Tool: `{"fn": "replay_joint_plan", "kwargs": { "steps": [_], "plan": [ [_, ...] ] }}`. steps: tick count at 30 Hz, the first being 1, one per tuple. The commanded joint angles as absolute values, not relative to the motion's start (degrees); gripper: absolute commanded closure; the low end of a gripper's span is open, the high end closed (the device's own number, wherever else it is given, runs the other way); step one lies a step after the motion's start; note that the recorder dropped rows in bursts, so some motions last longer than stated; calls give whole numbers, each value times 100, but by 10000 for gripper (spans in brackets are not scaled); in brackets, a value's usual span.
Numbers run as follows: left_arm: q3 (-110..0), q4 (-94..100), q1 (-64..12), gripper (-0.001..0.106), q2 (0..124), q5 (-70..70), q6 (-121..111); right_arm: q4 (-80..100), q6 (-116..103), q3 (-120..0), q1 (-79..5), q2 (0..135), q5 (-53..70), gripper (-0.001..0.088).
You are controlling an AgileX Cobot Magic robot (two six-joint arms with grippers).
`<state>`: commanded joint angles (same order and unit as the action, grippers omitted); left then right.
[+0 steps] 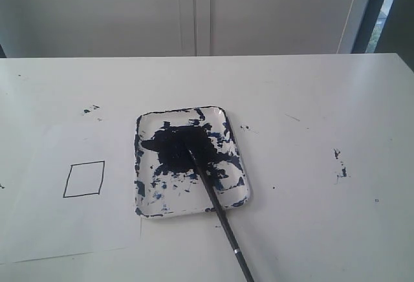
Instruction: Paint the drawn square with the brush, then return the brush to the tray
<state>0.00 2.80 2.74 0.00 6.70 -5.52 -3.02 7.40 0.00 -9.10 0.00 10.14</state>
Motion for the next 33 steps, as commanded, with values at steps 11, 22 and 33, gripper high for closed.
{"fn": "replay_joint_plan", "kwargs": {
  "steps": [11,22,33],
  "plan": [
    [0,280,274,1053,0,670,-552,-302,740,0,-910,0,929,638],
    [0,280,274,1053,0,319,-552,-302,740,0,-910,0,593,638],
    [0,280,274,1053,0,-384,-867,-302,728,0,-910,0,0,638]
  ]
}}
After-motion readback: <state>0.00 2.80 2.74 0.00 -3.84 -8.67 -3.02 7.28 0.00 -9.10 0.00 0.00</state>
